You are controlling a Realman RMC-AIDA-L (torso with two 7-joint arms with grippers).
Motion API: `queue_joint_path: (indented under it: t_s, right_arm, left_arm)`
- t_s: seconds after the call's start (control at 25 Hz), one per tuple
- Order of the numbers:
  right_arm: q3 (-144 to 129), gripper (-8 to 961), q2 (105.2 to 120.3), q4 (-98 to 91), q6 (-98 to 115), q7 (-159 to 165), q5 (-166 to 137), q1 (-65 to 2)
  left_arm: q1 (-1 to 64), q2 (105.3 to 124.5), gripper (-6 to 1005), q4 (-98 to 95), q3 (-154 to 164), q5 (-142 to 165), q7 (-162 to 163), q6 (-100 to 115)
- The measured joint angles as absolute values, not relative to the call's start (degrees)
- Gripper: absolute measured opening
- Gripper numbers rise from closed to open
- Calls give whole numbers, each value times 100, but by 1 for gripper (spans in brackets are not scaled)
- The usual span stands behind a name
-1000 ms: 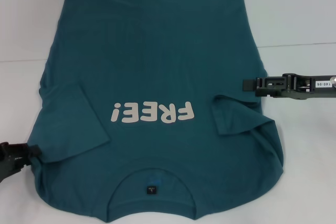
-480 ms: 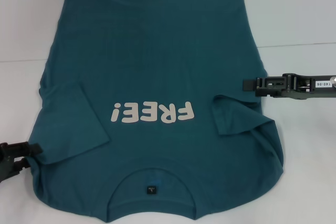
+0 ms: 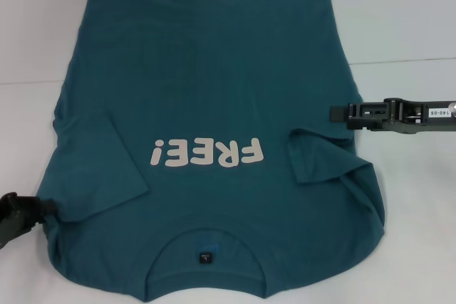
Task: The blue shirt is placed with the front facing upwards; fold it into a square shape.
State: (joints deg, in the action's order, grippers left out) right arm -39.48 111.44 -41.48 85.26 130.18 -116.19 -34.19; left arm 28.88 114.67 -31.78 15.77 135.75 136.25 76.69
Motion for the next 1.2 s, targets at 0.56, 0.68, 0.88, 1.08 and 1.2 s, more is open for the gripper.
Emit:
queue_joint_path:
  t_s: [0.56, 0.68, 0.88, 1.08, 1.2]
  right_arm:
    - [-3928, 742, 11135, -4149, 8551, 13023, -11619, -3415]
    - [-3928, 741, 11135, -4149, 8553, 13025, -11619, -3404]
    - [-3920, 741, 11135, -4148, 8558, 13024, -11619, -3401]
    - [-3920, 741, 11140, -4149, 8556, 13016, -11619, -3401]
    - [-3920, 740, 11143, -4148, 8558, 13014, -11619, -3401]
  left_arm:
    - [2848, 11460, 3, -3175, 1537, 13528, 13557, 7771]
    - [2844, 11454, 2, -3172, 1524, 13420, 13409, 7989]
    - [2809, 11393, 2, -3176, 1162, 13209, 13135, 8589]
    - [2792, 11371, 3, -3180, 1096, 13216, 13088, 8657]
    - [2782, 11374, 2, -3178, 1105, 13270, 13090, 8585]
